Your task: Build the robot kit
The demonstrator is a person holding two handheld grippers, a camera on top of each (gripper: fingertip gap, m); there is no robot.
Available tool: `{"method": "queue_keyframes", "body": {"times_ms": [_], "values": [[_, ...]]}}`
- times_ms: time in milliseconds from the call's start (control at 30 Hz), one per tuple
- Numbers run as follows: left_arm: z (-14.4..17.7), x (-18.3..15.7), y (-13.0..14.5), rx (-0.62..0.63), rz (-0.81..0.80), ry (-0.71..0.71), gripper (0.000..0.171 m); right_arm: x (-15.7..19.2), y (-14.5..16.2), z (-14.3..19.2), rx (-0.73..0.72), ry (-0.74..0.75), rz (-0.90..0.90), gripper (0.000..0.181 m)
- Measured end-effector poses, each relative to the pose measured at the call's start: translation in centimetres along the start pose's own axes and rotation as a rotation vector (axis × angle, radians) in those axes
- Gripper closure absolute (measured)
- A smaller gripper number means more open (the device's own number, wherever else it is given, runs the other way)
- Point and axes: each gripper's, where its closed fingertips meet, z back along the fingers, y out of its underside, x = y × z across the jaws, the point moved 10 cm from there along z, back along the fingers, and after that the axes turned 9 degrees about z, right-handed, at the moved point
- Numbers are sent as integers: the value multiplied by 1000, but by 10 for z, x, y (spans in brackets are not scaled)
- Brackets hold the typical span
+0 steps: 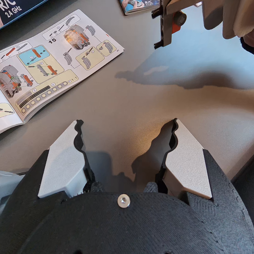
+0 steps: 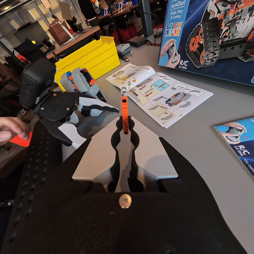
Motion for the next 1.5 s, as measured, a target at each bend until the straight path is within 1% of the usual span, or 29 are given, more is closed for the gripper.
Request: {"method": "queue_keyframes", "body": {"times_ms": [333,467,767,900,967,1033,1067,1100,1133,1200,1233,1267,1300,1333,1433,1500], "values": [[-1,0,0,4,-6,6,39,0,0,0,7,8,14,174],[-5,-2,-2,15,-2,1,30,1,-1,0,8,5,27,174],[-8,-5,-4,23,10,-13,24,2,-5,4,-13,1,32,174],[-15,-8,-9,41,14,-16,13,1,-6,6,-16,10,33,174],[-17,-10,-11,52,30,-33,13,0,-5,7,-19,13,28,174],[-15,-14,-13,72,29,-35,15,-2,-5,8,-23,16,21,174],[-12,-16,-15,79,22,-20,26,-2,-5,8,-25,18,19,174],[-7,-21,-17,62,17,14,42,-3,-6,9,-27,18,19,174],[-1,-25,-21,10,19,51,48,-3,-6,9,-29,19,21,174],[20,-35,-28,-130,38,129,52,-2,-7,10,-32,20,23,174],[33,-39,-31,-208,44,165,52,-2,-7,10,-33,18,23,174],[49,-41,-33,-294,46,183,47,-2,-7,10,-35,17,22,174],[65,-42,-33,-378,44,187,38,-1,-7,10,-36,15,22,174],[82,-41,-32,-451,36,180,34,-1,-7,10,-36,13,22,174],[132,-29,-19,-649,16,133,35,1,-7,9,-31,8,26,174],[163,-20,-8,-810,-16,124,43,2,-7,9,-31,-1,25,174]]}}
